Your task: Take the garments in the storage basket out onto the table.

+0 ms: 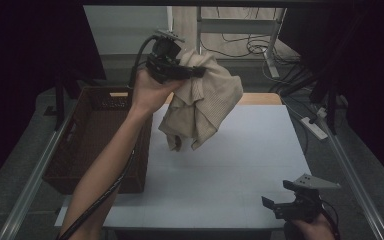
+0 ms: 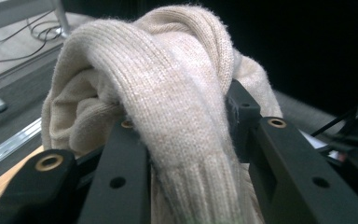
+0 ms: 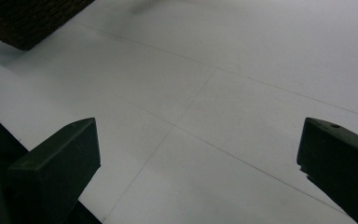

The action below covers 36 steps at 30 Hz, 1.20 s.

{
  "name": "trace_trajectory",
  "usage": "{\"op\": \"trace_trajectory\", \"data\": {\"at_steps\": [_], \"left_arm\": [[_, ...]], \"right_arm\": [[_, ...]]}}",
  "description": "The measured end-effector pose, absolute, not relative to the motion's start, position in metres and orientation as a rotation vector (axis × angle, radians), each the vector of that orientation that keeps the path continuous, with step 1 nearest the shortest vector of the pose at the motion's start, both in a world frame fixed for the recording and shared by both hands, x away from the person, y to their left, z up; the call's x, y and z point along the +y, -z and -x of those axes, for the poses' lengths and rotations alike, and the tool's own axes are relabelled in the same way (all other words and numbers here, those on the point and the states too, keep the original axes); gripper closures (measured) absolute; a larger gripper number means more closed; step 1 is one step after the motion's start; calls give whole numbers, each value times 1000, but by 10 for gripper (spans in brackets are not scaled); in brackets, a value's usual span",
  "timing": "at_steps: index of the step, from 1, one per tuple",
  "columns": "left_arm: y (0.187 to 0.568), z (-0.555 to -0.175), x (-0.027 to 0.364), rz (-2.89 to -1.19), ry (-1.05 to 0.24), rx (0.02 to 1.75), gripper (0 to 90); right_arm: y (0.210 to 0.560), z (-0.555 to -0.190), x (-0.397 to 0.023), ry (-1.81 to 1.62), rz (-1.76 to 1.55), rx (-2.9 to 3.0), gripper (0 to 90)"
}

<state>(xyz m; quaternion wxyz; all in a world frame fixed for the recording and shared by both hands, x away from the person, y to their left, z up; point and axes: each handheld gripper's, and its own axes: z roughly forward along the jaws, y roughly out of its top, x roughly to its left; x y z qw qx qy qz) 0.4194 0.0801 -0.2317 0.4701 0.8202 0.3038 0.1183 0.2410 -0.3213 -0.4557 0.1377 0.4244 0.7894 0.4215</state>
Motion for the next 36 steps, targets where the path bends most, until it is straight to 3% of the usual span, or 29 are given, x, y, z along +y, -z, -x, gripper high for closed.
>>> {"op": "trace_trajectory", "data": {"at_steps": [7, 36], "left_arm": [[254, -426, 70, -2068, -314, 775, 673], [364, -455, 30, -2203, -181, 871, 653]], "right_arm": [[455, -240, -322, -1223, -1218, 2268, 0], [455, -239, -321, -1177, -1187, 2273, 0]]}}
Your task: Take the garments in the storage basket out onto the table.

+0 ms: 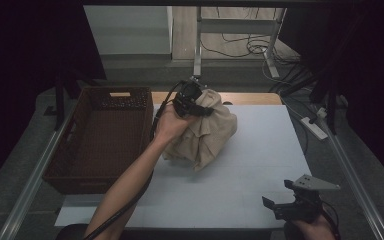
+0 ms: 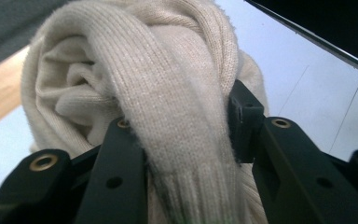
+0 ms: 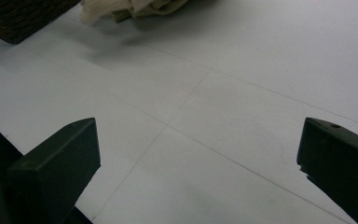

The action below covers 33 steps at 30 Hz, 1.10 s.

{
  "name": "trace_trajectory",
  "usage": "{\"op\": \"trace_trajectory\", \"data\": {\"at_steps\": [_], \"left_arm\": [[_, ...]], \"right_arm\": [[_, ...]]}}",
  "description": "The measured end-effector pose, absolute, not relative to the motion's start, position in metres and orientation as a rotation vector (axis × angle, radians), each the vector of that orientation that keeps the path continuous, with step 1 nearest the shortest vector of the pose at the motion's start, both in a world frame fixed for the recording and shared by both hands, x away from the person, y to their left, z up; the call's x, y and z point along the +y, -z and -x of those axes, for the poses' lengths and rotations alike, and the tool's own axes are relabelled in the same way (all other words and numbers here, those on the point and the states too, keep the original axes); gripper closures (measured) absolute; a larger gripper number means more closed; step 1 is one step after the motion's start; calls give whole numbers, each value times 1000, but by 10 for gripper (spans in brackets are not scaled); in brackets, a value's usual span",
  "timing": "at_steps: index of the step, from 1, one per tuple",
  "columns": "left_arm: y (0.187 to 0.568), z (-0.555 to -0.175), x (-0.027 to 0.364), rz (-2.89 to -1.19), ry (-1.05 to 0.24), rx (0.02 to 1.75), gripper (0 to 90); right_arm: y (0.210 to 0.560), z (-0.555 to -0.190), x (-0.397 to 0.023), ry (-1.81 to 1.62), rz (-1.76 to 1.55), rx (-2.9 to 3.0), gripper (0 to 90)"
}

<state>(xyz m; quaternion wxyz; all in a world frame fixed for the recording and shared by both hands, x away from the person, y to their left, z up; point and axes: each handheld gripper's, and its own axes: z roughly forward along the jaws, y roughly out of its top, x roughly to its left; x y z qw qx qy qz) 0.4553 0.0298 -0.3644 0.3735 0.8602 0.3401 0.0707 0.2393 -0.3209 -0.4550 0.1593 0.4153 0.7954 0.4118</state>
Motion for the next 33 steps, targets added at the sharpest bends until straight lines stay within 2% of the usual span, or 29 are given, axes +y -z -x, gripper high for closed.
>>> {"op": "trace_trajectory", "data": {"at_steps": [10, 33], "left_arm": [[388, -453, 18, -2214, -172, 845, 648], [450, -459, 25, -2257, -152, 962, 594]], "right_arm": [[455, -240, -320, -1170, -1185, 2282, 0], [456, -240, -319, -1154, -1179, 2298, 0]]}}
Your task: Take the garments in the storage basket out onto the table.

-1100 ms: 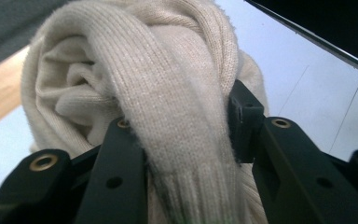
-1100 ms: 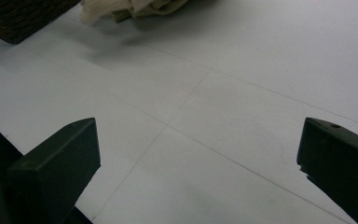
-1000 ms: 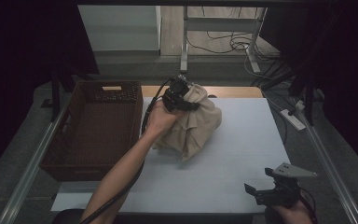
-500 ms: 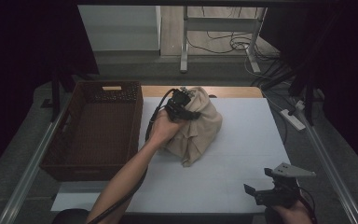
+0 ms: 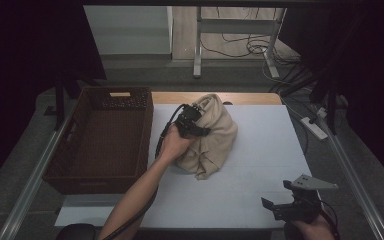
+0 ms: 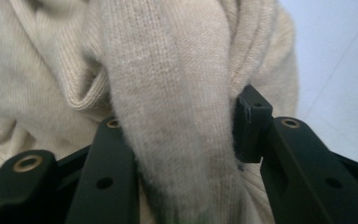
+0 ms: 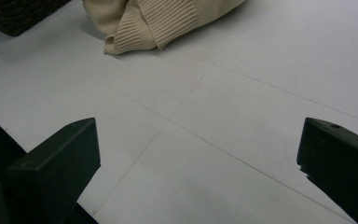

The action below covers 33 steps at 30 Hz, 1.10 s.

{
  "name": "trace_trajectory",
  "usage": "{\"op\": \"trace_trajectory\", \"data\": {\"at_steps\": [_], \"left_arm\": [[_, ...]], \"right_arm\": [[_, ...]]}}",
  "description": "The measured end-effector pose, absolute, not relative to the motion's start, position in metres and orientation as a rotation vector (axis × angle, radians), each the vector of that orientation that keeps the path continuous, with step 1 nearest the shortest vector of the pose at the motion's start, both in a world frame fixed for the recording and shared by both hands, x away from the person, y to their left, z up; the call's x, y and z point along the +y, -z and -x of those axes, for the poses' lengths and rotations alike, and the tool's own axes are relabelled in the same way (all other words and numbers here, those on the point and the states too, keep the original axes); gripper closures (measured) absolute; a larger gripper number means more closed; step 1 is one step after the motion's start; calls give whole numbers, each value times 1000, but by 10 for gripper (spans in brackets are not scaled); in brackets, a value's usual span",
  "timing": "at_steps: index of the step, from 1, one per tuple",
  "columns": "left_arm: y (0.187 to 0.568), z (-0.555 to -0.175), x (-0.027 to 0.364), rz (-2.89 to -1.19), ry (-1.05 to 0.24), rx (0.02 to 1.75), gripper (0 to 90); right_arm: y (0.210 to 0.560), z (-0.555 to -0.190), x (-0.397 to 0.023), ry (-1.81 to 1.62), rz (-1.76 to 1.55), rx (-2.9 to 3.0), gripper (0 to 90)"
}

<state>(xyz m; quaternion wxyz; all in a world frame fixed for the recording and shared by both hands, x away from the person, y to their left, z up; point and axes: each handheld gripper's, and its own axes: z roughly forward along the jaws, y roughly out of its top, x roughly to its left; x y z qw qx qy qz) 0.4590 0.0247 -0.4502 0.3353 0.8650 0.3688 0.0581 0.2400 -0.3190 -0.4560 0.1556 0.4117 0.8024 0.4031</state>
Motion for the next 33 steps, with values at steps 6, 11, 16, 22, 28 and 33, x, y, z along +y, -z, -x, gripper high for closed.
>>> {"op": "trace_trajectory", "data": {"at_steps": [6, 11, 16, 22, 28, 33], "left_arm": [[463, -460, 26, -2268, -177, 973, 572], [468, -458, 25, -2262, -187, 977, 544], [468, -456, 25, -2257, -191, 974, 476], [466, -455, 28, -2244, -224, 947, 367], [463, -453, 32, -2204, -209, 929, 278], [457, -449, 36, -2171, -187, 935, 184]], "right_arm": [[456, -240, -319, -1150, -1176, 2302, 0], [456, -240, -318, -1147, -1173, 2304, 0], [456, -240, -318, -1146, -1172, 2306, 0], [456, -240, -319, -1148, -1174, 2307, 0], [456, -240, -318, -1147, -1176, 2308, 0], [456, -240, -318, -1146, -1174, 2311, 0]]}}
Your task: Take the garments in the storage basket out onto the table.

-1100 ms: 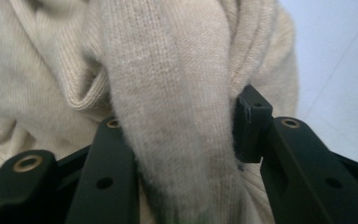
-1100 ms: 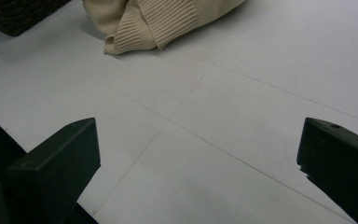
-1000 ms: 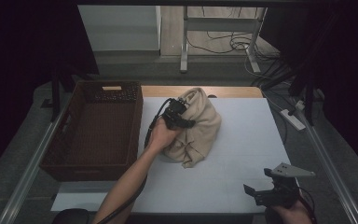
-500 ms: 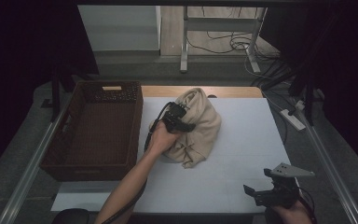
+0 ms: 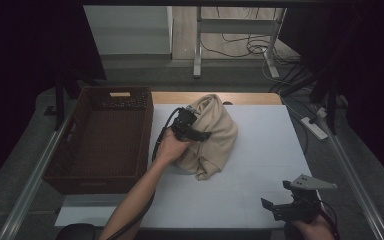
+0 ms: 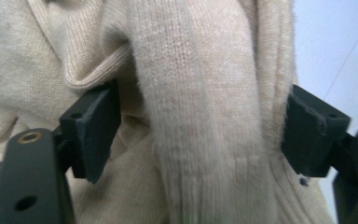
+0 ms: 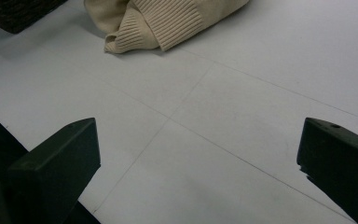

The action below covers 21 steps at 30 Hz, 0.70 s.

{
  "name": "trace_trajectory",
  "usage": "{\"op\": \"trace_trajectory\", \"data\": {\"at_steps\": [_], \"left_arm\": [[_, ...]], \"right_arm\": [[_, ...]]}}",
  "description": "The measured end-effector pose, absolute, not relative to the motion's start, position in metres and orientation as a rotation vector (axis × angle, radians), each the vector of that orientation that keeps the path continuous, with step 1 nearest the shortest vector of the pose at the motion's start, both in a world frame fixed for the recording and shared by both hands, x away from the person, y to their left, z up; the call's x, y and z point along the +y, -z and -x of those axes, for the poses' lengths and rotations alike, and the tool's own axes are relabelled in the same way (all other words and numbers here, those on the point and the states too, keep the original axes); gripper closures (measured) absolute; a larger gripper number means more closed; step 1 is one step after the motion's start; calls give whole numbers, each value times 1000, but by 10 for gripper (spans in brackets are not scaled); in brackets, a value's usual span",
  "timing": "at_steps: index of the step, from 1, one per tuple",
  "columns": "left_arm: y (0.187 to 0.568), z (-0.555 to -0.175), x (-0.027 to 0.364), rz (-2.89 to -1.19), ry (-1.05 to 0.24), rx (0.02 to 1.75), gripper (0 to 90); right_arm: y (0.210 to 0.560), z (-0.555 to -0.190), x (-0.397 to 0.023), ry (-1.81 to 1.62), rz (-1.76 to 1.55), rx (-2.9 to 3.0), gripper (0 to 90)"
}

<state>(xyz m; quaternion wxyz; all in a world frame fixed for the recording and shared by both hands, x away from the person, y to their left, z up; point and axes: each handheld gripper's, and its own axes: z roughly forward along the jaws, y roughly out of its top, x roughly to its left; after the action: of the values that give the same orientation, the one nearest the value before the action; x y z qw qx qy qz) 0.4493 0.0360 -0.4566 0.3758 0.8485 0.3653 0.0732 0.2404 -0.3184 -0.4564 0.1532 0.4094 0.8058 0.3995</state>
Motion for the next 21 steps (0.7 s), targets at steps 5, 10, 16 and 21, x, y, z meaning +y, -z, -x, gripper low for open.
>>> {"op": "trace_trajectory", "data": {"at_steps": [5, 10, 16, 21], "left_arm": [[447, -441, 37, -2165, -239, 932, 52], [439, -433, 45, -2139, -215, 910, 0], [430, -420, 56, -2120, -172, 860, 0], [427, -408, 62, -2126, -163, 819, 0]], "right_arm": [[456, -240, -318, -1146, -1176, 2311, 0], [456, -240, -318, -1141, -1174, 2312, 0], [457, -240, -318, -1138, -1177, 2313, 0], [457, -240, -317, -1135, -1173, 2314, 0]]}}
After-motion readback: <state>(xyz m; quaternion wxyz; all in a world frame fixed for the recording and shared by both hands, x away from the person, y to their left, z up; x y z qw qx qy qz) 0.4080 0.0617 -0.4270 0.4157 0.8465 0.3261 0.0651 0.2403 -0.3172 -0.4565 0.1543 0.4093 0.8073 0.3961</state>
